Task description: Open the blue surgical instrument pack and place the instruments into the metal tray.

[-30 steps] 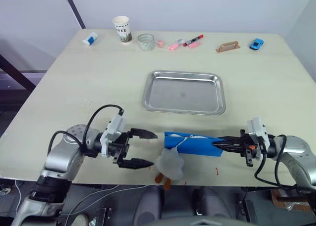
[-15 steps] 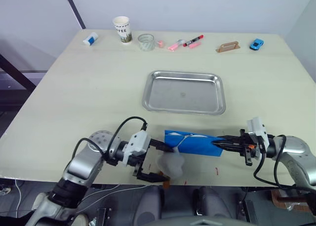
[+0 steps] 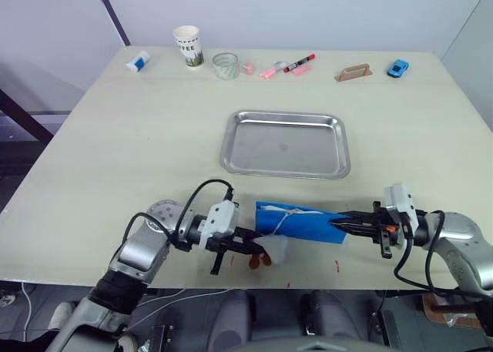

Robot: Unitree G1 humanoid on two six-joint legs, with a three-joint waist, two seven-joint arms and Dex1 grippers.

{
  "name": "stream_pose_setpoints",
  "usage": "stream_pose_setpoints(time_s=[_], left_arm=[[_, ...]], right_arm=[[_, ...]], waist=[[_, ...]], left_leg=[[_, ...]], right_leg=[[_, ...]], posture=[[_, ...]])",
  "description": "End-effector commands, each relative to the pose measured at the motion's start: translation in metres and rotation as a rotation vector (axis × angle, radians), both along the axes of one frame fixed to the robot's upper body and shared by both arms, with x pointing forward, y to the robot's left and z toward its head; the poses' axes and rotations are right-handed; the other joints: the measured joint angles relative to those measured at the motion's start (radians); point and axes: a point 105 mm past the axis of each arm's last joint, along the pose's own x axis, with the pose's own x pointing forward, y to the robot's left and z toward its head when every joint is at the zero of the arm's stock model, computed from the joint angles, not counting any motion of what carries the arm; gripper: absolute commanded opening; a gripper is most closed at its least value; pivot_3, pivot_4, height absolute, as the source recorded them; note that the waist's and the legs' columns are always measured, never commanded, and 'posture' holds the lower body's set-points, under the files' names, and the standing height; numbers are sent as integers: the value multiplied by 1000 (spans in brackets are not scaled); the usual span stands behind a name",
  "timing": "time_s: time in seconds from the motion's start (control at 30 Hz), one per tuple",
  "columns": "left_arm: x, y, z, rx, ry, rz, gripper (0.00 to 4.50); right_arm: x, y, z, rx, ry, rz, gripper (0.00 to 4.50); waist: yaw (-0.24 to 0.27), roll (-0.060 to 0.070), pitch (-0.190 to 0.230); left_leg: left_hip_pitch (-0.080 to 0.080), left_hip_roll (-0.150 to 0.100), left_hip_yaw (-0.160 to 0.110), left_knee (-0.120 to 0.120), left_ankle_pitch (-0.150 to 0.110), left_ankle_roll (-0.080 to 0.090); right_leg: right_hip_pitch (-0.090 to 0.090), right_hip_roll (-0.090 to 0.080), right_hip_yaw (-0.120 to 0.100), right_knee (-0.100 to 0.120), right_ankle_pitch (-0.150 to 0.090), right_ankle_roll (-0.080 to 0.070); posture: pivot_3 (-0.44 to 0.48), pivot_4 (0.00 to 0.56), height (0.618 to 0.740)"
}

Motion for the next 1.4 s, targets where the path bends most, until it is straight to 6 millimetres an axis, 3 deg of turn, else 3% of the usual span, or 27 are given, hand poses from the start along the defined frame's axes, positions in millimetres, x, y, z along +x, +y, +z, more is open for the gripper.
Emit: stream_pose_setpoints(time_s=[0.03,0.27,0.33,0.6,0.83,1.13,1.4], left_arm=[[1,1,40,-117,-12,-1,31],[13,13,92,-238,2,73,31],[18,22,96,-224,-2,110,31],[19,64,81,-58,63,201,31],[17,82,68,-5,108,242,31],[16,94,49,36,148,277,31],[3,87,39,34,201,243,31]], right_arm=[[-2,-3,-2,-24,-2,-1,0],[-4,-3,0,-24,-18,33,0],[-4,-3,4,-7,-26,37,0],[-3,-8,18,56,-34,21,0],[-1,-8,45,176,-19,32,0],[1,-6,76,260,-14,43,0],[11,7,98,403,-16,8,0]], waist=[[0,0,0],[0,0,0],[0,0,0],[0,0,2],[2,0,3],[1,0,4],[1,0,4]], left_leg=[[0,0,0,0,0,0],[0,0,0,0,0,0],[0,0,0,0,0,0],[0,0,0,0,0,0],[-1,0,1,0,0,0],[-1,0,1,0,0,0],[-2,1,1,0,0,0]], right_leg=[[0,0,0,0,0,0],[0,0,0,0,0,0],[0,0,0,0,0,0],[-1,0,0,0,0,0],[-1,0,0,0,0,0],[-1,0,0,0,0,0],[-2,0,0,0,0,0]], posture=[[0,150,737],[0,150,737],[0,150,737],[0,150,737],[0,150,737],[0,150,737],[0,150,737]])
